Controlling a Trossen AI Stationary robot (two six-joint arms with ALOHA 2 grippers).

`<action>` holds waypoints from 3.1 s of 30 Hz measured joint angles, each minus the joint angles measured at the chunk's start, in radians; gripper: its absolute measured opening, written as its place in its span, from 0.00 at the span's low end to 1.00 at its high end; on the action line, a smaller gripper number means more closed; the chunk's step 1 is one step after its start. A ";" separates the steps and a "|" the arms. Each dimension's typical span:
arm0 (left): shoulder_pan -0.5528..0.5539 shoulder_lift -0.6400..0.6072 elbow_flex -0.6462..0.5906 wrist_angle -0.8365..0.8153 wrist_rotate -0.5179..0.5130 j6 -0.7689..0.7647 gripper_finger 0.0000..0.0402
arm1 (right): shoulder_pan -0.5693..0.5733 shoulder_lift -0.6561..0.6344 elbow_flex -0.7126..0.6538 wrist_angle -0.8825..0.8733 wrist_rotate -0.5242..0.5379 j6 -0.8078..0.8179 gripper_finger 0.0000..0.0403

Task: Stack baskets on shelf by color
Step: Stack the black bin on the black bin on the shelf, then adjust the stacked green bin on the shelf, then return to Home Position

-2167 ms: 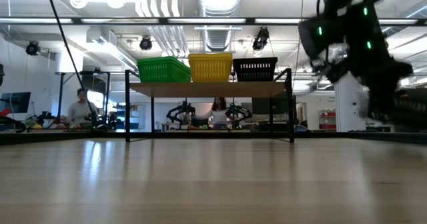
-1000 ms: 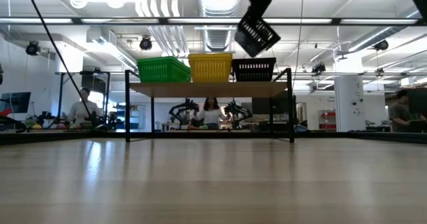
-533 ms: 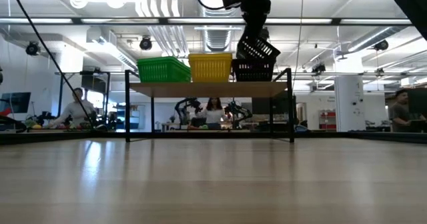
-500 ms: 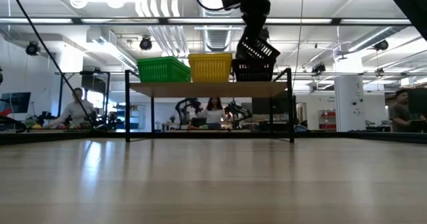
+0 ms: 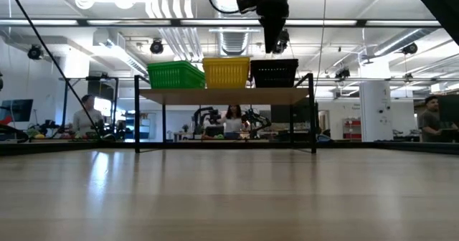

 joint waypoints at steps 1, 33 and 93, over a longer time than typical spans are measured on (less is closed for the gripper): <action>0.000 -0.002 0.007 -0.001 0.000 -0.001 0.33 | 0.000 -0.006 0.000 0.000 0.000 -0.003 0.30; 0.627 0.351 0.035 -0.396 -0.211 -0.158 0.33 | 0.427 -0.386 -0.281 0.200 0.251 0.586 0.07; 0.251 0.021 0.035 -0.053 -0.015 -0.244 0.33 | 0.432 -1.783 -2.023 1.336 -0.223 0.436 0.02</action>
